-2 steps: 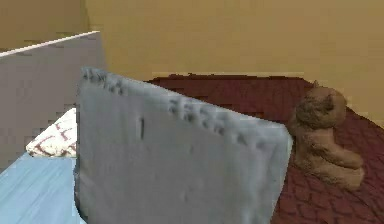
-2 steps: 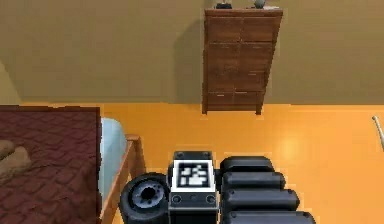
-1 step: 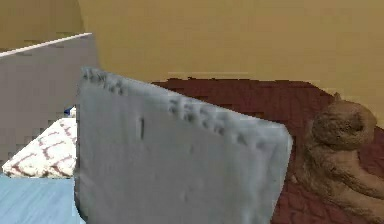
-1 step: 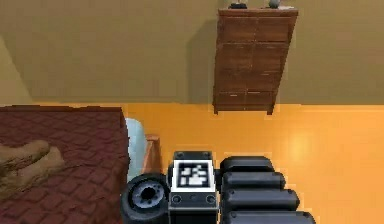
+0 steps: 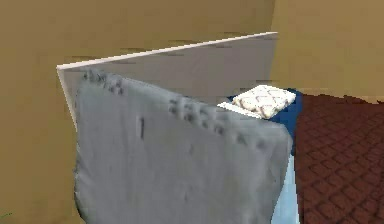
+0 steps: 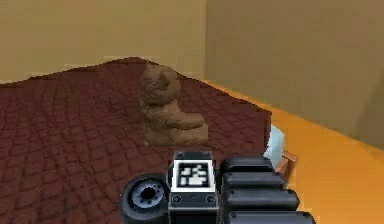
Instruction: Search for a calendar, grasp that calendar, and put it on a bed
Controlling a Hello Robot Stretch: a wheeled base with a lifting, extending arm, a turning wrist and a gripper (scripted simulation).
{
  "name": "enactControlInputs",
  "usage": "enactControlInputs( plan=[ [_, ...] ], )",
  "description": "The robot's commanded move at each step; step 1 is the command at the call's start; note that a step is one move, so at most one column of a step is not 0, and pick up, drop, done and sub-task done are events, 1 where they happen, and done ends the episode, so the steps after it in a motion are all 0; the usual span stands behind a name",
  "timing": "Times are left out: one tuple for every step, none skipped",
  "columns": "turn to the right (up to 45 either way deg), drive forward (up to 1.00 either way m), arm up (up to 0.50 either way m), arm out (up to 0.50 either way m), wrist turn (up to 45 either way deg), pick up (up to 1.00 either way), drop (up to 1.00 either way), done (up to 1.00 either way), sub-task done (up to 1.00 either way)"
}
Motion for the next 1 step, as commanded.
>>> enactControlInputs(
  plan=[
    [-45.0,0.00,0.00,0.00,0.0,0.00,0.00,0.00,0.00]
  ],
)
